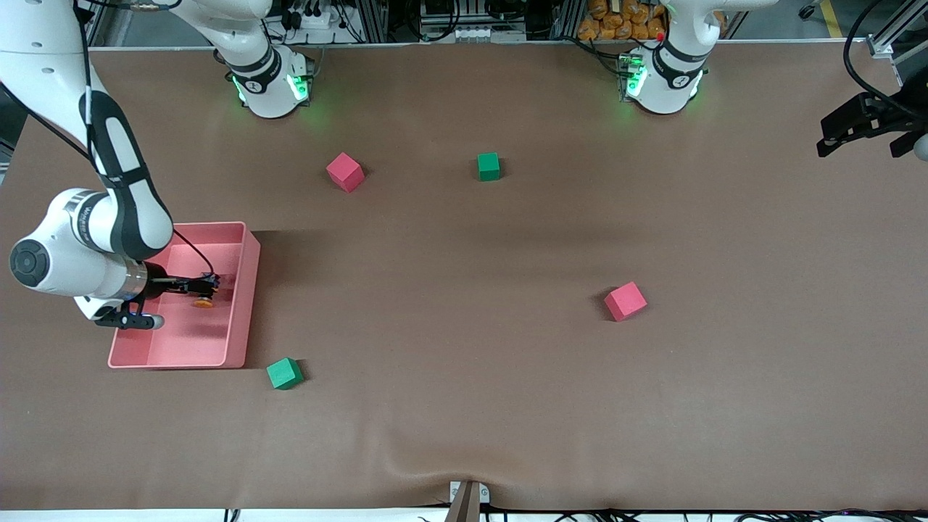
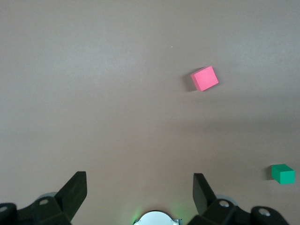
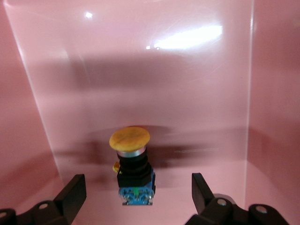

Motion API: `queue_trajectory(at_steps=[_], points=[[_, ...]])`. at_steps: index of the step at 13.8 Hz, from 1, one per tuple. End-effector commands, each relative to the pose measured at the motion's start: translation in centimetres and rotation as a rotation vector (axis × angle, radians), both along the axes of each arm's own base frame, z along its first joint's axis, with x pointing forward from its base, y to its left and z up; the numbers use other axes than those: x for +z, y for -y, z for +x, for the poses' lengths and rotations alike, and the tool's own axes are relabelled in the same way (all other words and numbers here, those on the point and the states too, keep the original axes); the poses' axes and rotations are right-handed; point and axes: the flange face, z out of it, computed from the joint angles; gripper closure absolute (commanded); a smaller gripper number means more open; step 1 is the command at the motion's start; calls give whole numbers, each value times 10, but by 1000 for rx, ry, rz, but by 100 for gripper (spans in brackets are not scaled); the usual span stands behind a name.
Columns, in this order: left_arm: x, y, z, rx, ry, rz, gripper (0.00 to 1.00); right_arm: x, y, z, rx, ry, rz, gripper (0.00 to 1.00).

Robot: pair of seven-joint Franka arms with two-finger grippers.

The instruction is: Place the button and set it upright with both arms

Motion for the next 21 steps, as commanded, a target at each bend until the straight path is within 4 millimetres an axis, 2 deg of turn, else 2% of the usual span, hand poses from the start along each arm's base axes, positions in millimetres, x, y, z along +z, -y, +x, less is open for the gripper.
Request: queue_trajectory(at_steps=[1,4,6,7,8,9,11,12,13,15,18,19,21], points=[[-2,6,2,-10,4,9,0,-15,-1,-1,11,22,16,0],[-11,10,5,-16,-15,9,0,-27,-2,-2,11,29,12,0],[-17,13,8,-22,-25,10,0,-33,-1,-1,10,35,10,6],[-19,14,9,-24,-28,11,0,-34,-3,0,12,39,9,15],[-18,15,9,-26,-26,22,0,-34,-3,0,14,40,9,31],[-17,19,8,-33,-26,24,0,-34,-3,0,23,42,10,51],[-15,14,7,-26,-22,22,0,-31,0,2,64,47,17,90],[-15,14,7,-26,-22,22,0,-29,2,3,67,48,18,100],[-16,12,8,-23,-25,22,0,-25,1,5,71,50,19,100],[-18,11,10,-19,-25,17,0,0,2,20,74,10,36,100],[-19,5,12,-9,-16,13,0,63,-1,49,82,-71,70,100],[-21,5,12,-3,-22,13,0,82,-8,57,67,-78,67,100],[-24,8,12,6,-29,12,0,124,-45,73,41,-101,53,100]])
